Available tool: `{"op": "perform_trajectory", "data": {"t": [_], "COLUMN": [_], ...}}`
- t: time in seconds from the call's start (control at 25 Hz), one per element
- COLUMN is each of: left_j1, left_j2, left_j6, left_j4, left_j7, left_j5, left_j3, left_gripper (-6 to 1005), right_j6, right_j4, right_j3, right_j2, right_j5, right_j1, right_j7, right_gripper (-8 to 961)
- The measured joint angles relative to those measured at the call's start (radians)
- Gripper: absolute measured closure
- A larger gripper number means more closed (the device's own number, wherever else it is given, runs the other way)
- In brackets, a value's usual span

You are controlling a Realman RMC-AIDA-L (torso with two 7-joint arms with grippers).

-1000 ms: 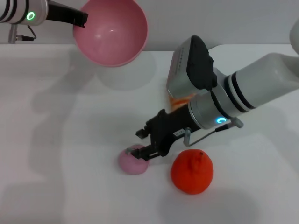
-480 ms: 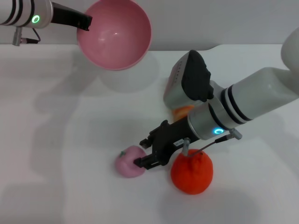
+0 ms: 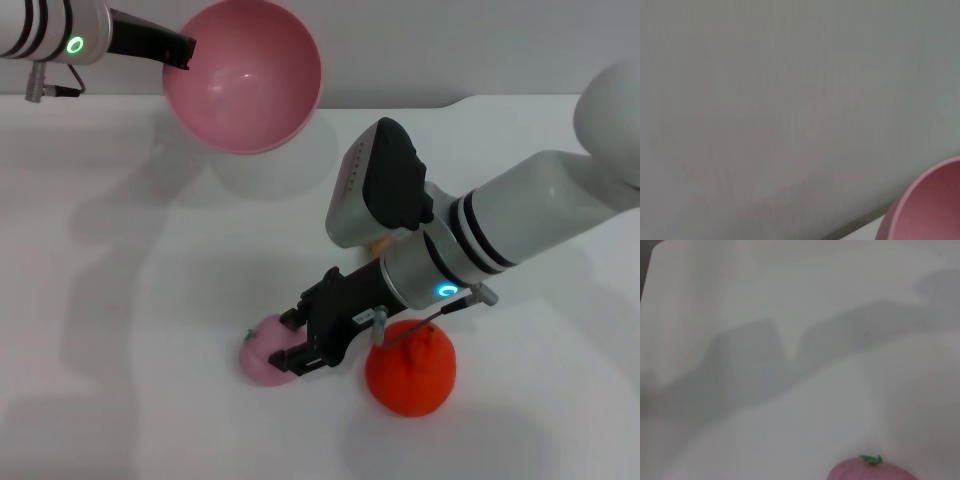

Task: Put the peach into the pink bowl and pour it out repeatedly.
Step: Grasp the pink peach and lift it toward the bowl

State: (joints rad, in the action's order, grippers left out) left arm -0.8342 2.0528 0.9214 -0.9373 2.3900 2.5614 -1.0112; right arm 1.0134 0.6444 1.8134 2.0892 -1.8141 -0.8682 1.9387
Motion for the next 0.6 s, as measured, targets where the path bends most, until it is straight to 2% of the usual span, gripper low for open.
{"op": "perform_trajectory", "data": {"t": [0.28, 0.36, 0.6], "left_j1": [0.006, 0.007, 0.009], "left_j2": [0.0, 0.0, 0.001], "left_j6": [0.0, 0.0, -0.002], "left_j4": [0.0, 0.0, 0.0], "left_j7": [-0.001, -0.001, -0.002], "left_j5": [0.0, 0.0, 0.0], "left_j3": [0.0, 0.0, 0.0], "left_gripper": [966, 966, 966], "right_j6": [-0.024, -0.041, -0.053], "right_j4": [-0.02, -0.014, -0.005], "right_j3": [0.027, 0.03, 0.03], "right_j2": [0.001, 0.001, 0.002], "right_j5": [0.024, 0.024, 0.024], "right_j1": [-0.007, 0.003, 0.011], "right_j7": [0.001, 0.001, 0.001], "right_gripper": [408, 508, 629]}}
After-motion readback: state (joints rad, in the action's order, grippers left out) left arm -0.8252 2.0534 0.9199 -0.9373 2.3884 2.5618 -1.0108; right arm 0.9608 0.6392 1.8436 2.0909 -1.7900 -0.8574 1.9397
